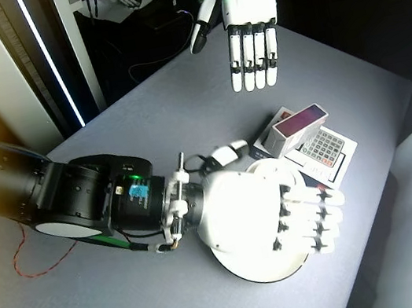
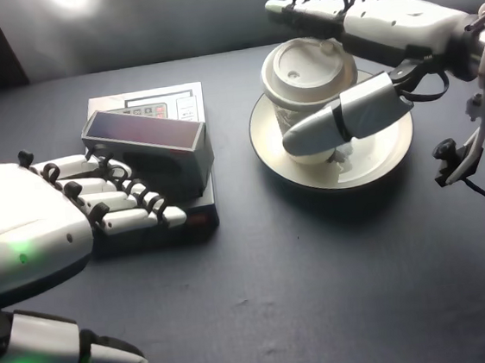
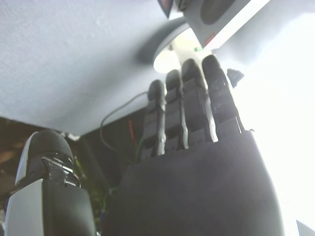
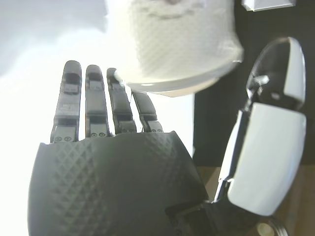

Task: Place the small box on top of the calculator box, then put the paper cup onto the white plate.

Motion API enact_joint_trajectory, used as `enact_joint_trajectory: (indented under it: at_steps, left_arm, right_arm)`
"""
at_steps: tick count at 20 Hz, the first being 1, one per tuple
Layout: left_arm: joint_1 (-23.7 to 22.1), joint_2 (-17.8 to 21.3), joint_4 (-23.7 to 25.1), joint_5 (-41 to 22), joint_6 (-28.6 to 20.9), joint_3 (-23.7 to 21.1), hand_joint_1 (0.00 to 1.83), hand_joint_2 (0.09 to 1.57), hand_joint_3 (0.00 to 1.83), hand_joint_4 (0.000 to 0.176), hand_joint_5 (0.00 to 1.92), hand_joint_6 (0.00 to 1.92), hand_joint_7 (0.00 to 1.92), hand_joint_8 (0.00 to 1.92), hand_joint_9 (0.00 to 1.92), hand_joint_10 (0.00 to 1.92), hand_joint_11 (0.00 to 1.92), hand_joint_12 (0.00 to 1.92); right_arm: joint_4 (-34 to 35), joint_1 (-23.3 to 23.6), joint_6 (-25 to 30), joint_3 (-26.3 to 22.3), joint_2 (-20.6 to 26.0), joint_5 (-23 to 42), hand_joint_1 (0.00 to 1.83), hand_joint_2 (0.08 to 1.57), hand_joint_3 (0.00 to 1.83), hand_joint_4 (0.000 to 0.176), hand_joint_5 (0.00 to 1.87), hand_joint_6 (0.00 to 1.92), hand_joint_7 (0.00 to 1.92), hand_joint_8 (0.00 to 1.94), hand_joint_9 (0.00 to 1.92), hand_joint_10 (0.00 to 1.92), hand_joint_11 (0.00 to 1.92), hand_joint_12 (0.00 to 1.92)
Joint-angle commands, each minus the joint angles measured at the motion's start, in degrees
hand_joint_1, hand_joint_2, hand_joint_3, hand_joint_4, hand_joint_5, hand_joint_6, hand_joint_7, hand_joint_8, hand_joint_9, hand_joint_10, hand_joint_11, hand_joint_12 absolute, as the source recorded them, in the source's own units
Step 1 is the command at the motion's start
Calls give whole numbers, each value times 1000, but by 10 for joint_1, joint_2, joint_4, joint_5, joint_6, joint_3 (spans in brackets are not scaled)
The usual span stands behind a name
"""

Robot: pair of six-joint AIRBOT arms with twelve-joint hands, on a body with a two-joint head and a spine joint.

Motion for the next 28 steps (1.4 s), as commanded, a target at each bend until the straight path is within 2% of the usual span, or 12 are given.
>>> enact_joint_trajectory:
  at_steps: [1, 9, 14, 16, 17, 18, 19, 21, 23, 24, 25, 28]
  left_arm:
    - [-8, 2, -7, -47, -1, 1, 249, 1044, 0, 0, 190, 4, 216, 3, 200, 2, 0, 332]
    - [-11, 3, -6, -46, -3, 0, 231, 1053, 2, 0, 215, 9, 235, 8, 217, 9, 0, 414]
    - [-33, 2, 22, -25, -31, -4, 323, 1187, 0, 0, 686, 44, 797, 55, 671, 97, 128, 1041]
    - [-37, 2, 23, -19, -31, -5, 449, 1251, 9, 0, 973, 200, 878, 706, 696, 910, 338, 1479]
    - [-37, 2, 23, -20, -31, -4, 487, 1267, 4, 0, 825, 902, 802, 1265, 634, 1448, 419, 1771]
    - [-38, 2, 22, -20, -31, -3, 466, 1292, 5, 0, 769, 1508, 856, 1725, 735, 1826, 658, 1891]
    - [-39, 3, 20, -20, -31, -3, 393, 1331, 13, 0, 824, 1838, 989, 1882, 926, 1902, 879, 1915]
    - [-40, 3, 20, -22, -31, -3, 343, 1388, 17, 0, 1098, 1918, 1236, 1919, 1238, 1920, 1248, 1921]
    - [-40, 3, 18, -23, -31, -3, 642, 1315, 0, 9, 1461, 1921, 1562, 1921, 1609, 1921, 1650, 1921]
    - [-40, 2, 16, -23, -31, -3, 867, 1283, 2, 121, 1474, 1921, 1597, 1921, 1672, 1921, 1681, 1921]
    - [-41, 2, 15, -23, -31, -3, 1036, 1274, 1, 165, 1437, 1921, 1581, 1921, 1659, 1921, 1687, 1921]
    - [-47, 3, 15, -23, -31, 0, 1144, 1266, 0, 176, 1367, 1921, 1508, 1921, 1565, 1921, 1603, 1921]
  right_arm:
    - [4, 11, 5, -1, 16, 64, 512, 660, 0, 0, 0, 0, 0, 0, 0, 0, 0, 8]
    - [-108, 34, 26, -106, 133, 51, 472, 703, 5, 0, 0, 0, 0, 0, 0, 0, 30, 15]
    - [-176, 39, 62, -169, 220, 56, 691, 1083, 4, 0, 535, 30, 635, 22, 584, 55, 101, 1129]
    - [-215, 52, 97, -187, 252, 55, 735, 1128, 3, 0, 820, 71, 898, 50, 853, 117, 297, 1214]
    - [-223, 53, 104, -194, 262, 55, 927, 1133, 9, 123, 895, 869, 1032, 80, 976, 214, 467, 1250]
    - [-228, 53, 108, -208, 280, 54, 935, 1172, 7, 165, 842, 1151, 1080, 254, 869, 762, 636, 1408]
    - [-234, 54, 110, -220, 295, 49, 639, 1191, 4, 0, 789, 1544, 955, 1181, 839, 1389, 822, 1581]
    - [-244, 54, 119, -237, 312, 42, 514, 1228, 7, 0, 929, 1901, 1064, 1893, 1064, 1895, 1231, 1896]
    - [-255, 55, 121, -242, 314, 42, 381, 1380, 9, 0, 1216, 1920, 1228, 1939, 1380, 1920, 1615, 1920]
    - [-259, 55, 124, -244, 314, 42, 426, 1391, 4, 0, 1322, 1921, 1412, 1941, 1551, 1921, 1718, 1921]
    - [-268, 54, 128, -245, 314, 42, 639, 1403, 0, 0, 1412, 1921, 1556, 1941, 1684, 1921, 1799, 1921]
    - [-273, 54, 134, -245, 314, 41, 1002, 1422, 0, 0, 1597, 1921, 1714, 1941, 1800, 1921, 1892, 1921]
